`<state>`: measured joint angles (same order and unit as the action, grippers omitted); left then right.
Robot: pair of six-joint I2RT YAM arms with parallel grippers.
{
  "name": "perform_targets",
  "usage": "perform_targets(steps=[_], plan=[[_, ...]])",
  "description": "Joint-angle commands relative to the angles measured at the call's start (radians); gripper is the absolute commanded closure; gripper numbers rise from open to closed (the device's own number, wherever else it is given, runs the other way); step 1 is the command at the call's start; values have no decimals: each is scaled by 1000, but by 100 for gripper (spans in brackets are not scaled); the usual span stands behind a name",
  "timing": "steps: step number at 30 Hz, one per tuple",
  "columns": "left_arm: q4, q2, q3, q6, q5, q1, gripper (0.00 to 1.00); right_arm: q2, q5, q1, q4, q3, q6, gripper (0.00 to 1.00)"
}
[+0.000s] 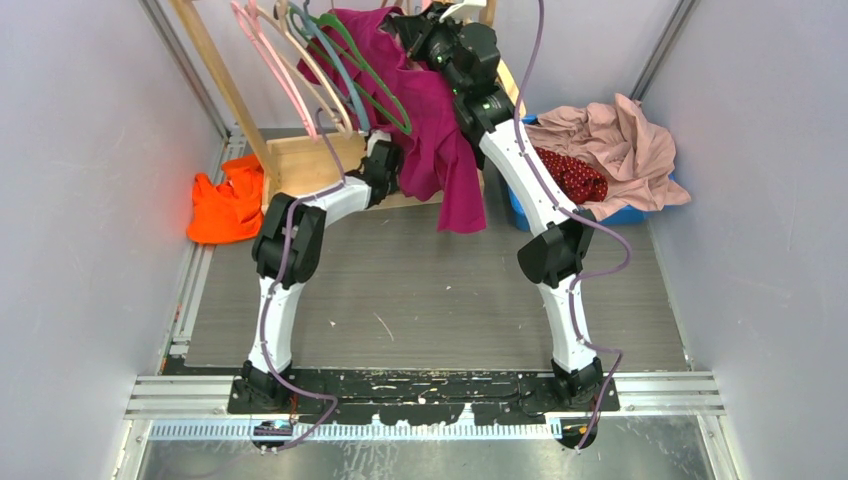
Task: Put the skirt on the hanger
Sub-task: Place the hanger on the clothesline.
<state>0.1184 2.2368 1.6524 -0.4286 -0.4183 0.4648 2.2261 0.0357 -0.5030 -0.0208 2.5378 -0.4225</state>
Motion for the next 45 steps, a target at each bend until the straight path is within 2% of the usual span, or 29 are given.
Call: perform_targets(steps=[1,11,21,24,29,34,36,40,45], plan=[[51,-19,-33,-32,105,-4,83,-113,3,7,-260,48,-40,99],[45,-93,-198,-73,138,35,84,-155,17,5,-293,-20,-68,99],[32,-137,-290,-78,113,63,84,-255,19,-9,-342,-191,-40,99],[25,-147,-287,-64,93,55,78,-297,21,-9,-337,-229,-9,99],[58,-146,-226,-50,92,20,68,-433,1,-9,-322,-363,41,99],[169,-77,-95,-45,118,-18,63,-561,-25,-9,-294,-495,88,99],[265,-15,1,-48,136,-31,63,-592,-28,-9,-283,-517,96,99],[404,87,147,-51,192,-44,70,-632,-28,-9,-260,-538,107,99],[468,107,157,-53,236,-45,76,-678,-31,-9,-254,-576,111,99]])
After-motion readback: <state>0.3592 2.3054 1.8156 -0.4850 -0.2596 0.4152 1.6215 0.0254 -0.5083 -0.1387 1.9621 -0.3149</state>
